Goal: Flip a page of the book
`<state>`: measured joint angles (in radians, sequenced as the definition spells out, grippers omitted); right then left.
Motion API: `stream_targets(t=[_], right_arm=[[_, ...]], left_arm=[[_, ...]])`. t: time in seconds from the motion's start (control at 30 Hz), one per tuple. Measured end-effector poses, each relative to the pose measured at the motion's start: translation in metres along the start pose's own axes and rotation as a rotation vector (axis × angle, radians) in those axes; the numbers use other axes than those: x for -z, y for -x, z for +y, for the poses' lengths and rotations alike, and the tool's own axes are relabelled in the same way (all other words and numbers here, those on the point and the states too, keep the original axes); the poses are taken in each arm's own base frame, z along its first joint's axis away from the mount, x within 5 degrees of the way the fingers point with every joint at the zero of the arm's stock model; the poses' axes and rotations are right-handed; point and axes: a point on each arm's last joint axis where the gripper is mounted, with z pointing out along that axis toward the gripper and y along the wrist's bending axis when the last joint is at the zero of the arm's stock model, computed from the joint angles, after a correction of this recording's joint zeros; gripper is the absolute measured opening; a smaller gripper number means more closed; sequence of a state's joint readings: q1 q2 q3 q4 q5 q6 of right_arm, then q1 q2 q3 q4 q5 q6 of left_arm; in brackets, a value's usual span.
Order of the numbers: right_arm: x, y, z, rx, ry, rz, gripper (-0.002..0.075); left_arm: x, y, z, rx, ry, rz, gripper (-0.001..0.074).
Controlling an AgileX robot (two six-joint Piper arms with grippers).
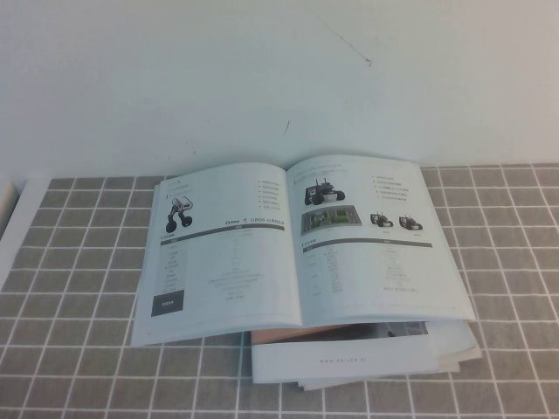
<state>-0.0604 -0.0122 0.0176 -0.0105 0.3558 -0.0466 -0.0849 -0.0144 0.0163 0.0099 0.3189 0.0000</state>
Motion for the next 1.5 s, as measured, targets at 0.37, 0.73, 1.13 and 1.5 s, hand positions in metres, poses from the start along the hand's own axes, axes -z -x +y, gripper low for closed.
stream_targets(t=[0.37, 0.73, 1.13, 1.5], right_arm=[[0.003, 0.027, -0.001, 0.009, -0.018, -0.33, -0.0003], [0.029, 0.066, -0.003, -0.046, -0.016, -0.849, -0.0003], [0.04, 0.084, -0.004, -0.047, -0.015, -0.842, -0.0003], [0.088, 0.164, -0.007, -0.047, -0.015, -0.73, -0.0003]], left_arm=[[0.009, 0.039, 0.0, -0.003, 0.0, -0.462, -0.0004], [0.029, 0.066, 0.0, 0.011, -0.006, -0.833, -0.0004], [0.03, 0.071, 0.0, 0.02, -0.006, -0.776, -0.0004], [0.055, 0.164, 0.003, 0.079, -0.022, -0.5, -0.0004]])
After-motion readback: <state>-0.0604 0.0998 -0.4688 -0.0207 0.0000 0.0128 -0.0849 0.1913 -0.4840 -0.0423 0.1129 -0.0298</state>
